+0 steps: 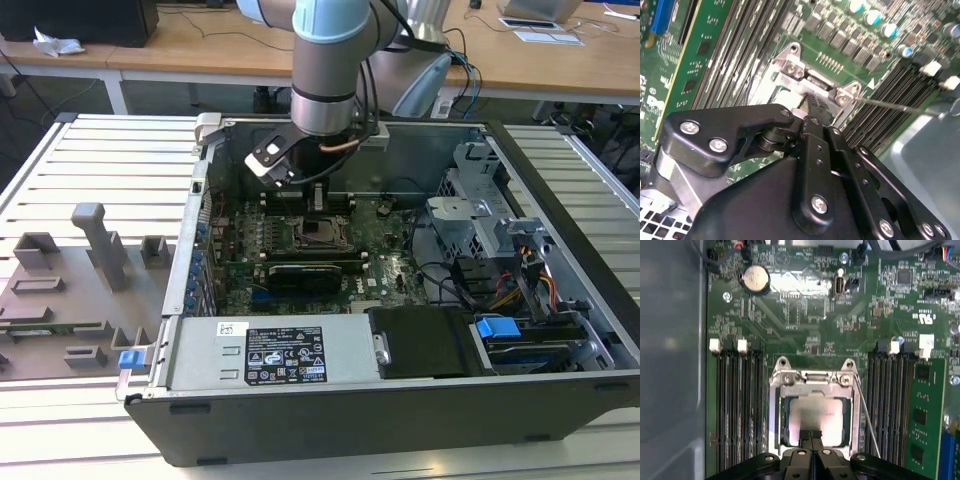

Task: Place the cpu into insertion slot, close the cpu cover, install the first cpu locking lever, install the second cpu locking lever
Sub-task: 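Close the cpu cover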

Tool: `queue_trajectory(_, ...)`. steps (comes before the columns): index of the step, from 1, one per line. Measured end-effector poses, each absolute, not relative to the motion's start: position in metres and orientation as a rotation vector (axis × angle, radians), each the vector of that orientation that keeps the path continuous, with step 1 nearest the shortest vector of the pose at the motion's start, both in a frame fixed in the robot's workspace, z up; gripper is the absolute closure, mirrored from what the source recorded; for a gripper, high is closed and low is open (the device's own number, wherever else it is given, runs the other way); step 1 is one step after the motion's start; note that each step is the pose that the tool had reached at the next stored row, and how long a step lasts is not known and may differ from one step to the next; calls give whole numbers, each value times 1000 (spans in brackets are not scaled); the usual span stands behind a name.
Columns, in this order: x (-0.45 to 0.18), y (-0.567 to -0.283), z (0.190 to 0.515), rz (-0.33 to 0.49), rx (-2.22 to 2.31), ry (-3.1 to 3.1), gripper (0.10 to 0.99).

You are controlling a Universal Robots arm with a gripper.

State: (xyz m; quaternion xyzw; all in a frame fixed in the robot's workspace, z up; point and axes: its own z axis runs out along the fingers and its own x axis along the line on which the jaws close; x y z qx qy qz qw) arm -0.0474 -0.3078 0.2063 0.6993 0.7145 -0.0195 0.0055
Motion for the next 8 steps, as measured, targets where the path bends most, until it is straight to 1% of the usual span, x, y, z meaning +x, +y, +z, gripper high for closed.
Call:
queue_trajectory(6, -42, -308, 208, -62, 2190, 2237, 980)
queue_trajectory(8, -42, -308, 214, -62, 2190, 2237, 980)
